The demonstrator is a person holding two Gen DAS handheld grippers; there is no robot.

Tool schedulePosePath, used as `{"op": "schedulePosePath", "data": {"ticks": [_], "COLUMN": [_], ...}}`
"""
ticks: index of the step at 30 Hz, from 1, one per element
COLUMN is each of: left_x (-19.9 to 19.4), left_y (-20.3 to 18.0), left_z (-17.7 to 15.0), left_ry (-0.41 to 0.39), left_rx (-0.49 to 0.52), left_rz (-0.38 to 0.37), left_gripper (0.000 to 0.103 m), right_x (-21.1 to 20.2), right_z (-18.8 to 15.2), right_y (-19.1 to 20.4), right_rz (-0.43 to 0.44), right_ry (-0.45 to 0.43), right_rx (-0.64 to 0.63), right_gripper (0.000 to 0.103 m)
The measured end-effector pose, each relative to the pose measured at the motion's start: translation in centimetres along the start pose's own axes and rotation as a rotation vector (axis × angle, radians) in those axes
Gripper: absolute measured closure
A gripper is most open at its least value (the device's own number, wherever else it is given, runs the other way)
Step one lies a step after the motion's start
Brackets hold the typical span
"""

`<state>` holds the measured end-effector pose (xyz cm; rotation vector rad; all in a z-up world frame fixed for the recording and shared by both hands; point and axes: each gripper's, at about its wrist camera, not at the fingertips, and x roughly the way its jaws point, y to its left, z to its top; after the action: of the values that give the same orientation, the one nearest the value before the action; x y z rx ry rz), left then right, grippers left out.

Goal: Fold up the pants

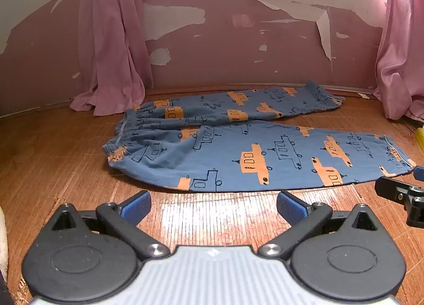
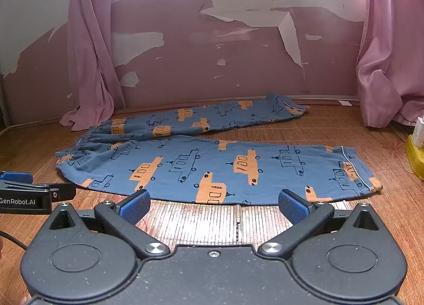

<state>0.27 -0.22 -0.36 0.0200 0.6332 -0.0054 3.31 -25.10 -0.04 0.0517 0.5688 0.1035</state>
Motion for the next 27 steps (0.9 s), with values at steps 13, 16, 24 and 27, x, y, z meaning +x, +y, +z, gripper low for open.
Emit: {"op": "schedulePosePath", "data": {"ticks": [13,16,24,27], "left_x": [-0.36,-0.64,-0.62,-0.68], "left_y": [0.1,0.06,0.03,0.0], "left_z": [0.03,0.23,0.2,0.22], "left_ry": [0.0,0.0,0.0,-0.003], "left_rx": [0.001,0.004,0.005,0.008], "left_rz": [0.007,0.004,0.006,0.007], "left_gripper": [0.0,0.0,0.0,0.0], "right_x": [-0.05,-0.06,-0.06,-0.04], "right_z": [0.02,0.03,0.0,-0.02], "right_y": [-0.04,-0.04,-0.04,-0.03], "right_rz": [0.0,0.0,0.0,0.0], "right_ry": [0.0,0.0,0.0,0.0], "right_rx": [0.0,0.0,0.001,0.002], "right_gripper": [0.001,0.001,0.001,0.001]}}
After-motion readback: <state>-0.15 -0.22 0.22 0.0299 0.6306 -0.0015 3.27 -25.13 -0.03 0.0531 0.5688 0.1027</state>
